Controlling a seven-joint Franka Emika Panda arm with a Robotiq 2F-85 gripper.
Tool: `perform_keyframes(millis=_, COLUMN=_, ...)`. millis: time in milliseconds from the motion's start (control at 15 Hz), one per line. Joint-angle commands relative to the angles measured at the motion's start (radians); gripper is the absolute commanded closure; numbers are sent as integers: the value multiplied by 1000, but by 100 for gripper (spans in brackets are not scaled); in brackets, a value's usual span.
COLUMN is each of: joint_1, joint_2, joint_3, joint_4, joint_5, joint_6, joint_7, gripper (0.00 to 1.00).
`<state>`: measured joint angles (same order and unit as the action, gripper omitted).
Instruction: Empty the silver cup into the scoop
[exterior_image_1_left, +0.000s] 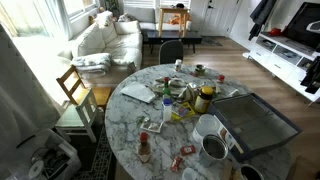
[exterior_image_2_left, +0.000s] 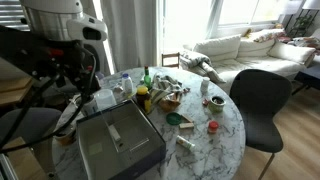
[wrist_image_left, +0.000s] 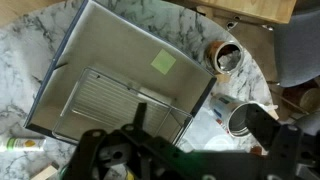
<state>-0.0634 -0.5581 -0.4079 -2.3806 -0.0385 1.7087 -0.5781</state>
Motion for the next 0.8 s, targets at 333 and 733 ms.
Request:
perform_keyframes(millis=333, joint_1=-27, joint_2=7, joint_3=22, joint_4=1, joint_5=12, joint_6=-1, joint_7=-12, gripper=0)
perform_keyframes(millis=733, joint_1=6, joint_2=52, joint_3=48, joint_4=4, joint_5=90, joint_6=26, joint_7=36, gripper=0)
